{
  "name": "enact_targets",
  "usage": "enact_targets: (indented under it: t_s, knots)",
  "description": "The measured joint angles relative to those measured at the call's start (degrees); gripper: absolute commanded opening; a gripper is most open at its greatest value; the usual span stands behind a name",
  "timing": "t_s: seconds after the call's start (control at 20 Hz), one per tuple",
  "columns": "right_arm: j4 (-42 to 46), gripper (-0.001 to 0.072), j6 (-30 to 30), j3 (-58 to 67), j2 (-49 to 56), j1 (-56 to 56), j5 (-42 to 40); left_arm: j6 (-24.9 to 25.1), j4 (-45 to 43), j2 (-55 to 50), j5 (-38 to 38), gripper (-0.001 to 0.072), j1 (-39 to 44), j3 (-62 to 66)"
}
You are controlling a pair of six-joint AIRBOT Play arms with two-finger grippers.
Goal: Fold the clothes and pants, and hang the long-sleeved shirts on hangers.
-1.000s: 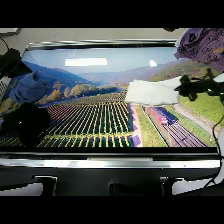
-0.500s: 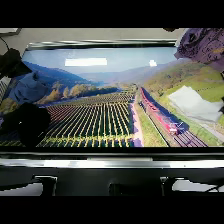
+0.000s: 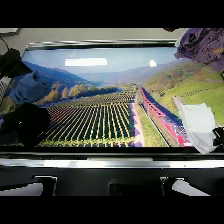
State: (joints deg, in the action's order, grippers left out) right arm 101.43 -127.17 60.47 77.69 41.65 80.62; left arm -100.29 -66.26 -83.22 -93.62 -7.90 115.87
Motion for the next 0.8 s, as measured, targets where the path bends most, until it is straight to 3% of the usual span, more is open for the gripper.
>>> enact_targets:
  t_s: [0.4, 0.45, 0.5, 0.6, 0.8]
  knots:
    - [3.89, 0.0028, -4.61, -8.37, -4.59, 0.02, 2.16, -0.02, 0.0, 0.0, -0.02, 0.0018, 0.0, 0.0]
    - [4.9, 0.0073, -4.81, -8.57, -4.68, 0.02, 2.58, 0.0, 0.0, 0.0, -0.02, 0.0018, 0.0, 0.0]
    - [5.84, 0.0194, -4.87, -8.7, -4.76, 0.02, 2.8, 0.0, 0.0, 0.0, -0.02, 0.0018, 0.0, 0.0]
    - [7.17, 0.0504, -4.22, -8.87, -4.85, 0.02, 3.19, 0.0, 0.02, 0.0, -0.02, 0.0018, 0.02, 0.0]
    - [6.67, 0.0514, -1.42, -7.72, -6.1, 0.02, 3.15, 0.0, 0.02, 0.0, -0.02, 0.0018, 0.11, 0.0]
